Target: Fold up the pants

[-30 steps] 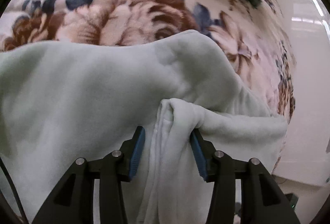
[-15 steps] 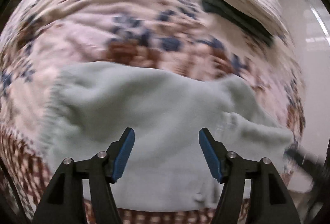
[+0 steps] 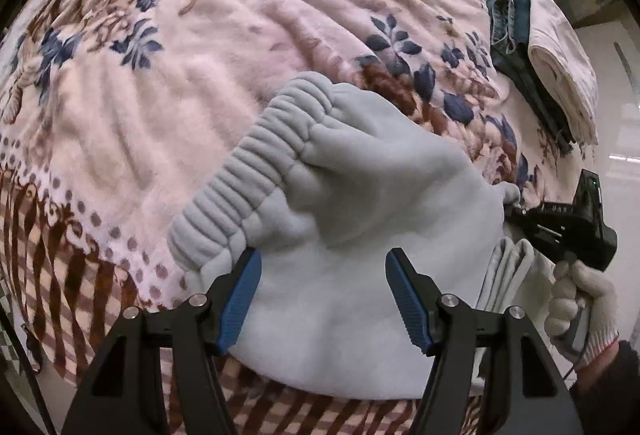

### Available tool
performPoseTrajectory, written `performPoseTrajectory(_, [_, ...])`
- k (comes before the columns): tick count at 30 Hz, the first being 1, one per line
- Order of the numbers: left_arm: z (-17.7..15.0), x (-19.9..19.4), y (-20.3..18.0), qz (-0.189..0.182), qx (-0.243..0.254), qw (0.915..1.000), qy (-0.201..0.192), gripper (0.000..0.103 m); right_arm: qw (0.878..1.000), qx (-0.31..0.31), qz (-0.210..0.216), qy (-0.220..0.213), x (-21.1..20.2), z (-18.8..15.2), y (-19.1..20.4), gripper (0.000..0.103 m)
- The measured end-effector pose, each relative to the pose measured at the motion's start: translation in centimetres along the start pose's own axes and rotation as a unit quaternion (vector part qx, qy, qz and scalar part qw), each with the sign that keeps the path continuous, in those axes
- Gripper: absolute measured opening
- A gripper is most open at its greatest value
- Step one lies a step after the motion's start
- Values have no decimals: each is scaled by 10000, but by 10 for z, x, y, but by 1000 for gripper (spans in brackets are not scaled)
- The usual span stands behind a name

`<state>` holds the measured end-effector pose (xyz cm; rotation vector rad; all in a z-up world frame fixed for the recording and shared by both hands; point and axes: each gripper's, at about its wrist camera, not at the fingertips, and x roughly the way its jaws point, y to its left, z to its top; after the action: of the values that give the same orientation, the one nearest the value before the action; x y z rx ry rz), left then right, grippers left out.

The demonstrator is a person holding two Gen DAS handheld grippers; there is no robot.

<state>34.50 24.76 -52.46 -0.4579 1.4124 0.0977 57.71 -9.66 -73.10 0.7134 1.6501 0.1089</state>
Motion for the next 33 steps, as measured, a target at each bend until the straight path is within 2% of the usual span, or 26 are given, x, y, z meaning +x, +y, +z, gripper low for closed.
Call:
performPoseTrajectory(3, [-5,-12,6,-158,-96,9998,-19,62,9993,301,214,73,-10,2,-5,1])
performPoseTrajectory(5, [-10,-23,17,-334,-307,9990,-30,62,9998,147,55,89,-29,-6,4,2])
performPoseTrajectory(8, [-18,-30,30,-475,-504,9976,-38,63,9997,-9,239,-47,-51,-17,13,2])
performPoseTrajectory(10, [-19,-23,35,-460,-566,9973,98,62,9998,-56,211,16,-41,-14,16,3])
performPoseTrajectory(12, [-17,-14,43,-607,-768,9952,91,62,9999,93,59,-74,-24,-5,12,2])
performPoseTrajectory(15, [-10,5,60,-969,-1267,9872,51,62,9996,270,27,19,-1,0,11,2])
performPoseTrajectory(16, [-9,16,70,-1139,-1608,9803,116,62,9998,214,-9,-20,-6,-2,13,3])
performPoseTrajectory(17, [-10,20,78,-1247,-1875,9742,145,62,9999,128,-9,-36,-11,-5,16,6])
performPoseTrajectory(18, [-14,22,87,-1425,-2225,9643,172,62,10000,61,25,-44,-16,-7,17,11])
performPoseTrajectory(19, [-21,19,93,-1583,-2440,9567,142,62,9999,-25,102,-58,-20,-13,21,29])
performPoseTrajectory(20, [-29,13,99,-1647,-2598,9515,76,62,9998,-97,145,-110,-30,-22,21,59])
performPoseTrajectory(22, [-50,-2,108,-1630,-2830,9451,-89,62,9993,-234,163,-256,-47,-39,20,84])
performPoseTrajectory(24, [-63,-6,114,-1531,-2907,9443,-204,63,9986,-392,84,-344,-61,-60,20,84])
performPoseTrajectory(26, [-65,8,119,-1611,-2833,9452,-172,64,9979,-497,-14,-424,-73,-83,18,84])
performPoseTrajectory(31, [-26,52,110,-2643,-2578,9288,-319,66,9977,-433,-109,-512,-82,-116,6,84])
performPoseTrajectory(33, [-10,71,97,-2590,-2377,9360,-165,75,9974,-421,-225,-545,-79,-124,1,84])
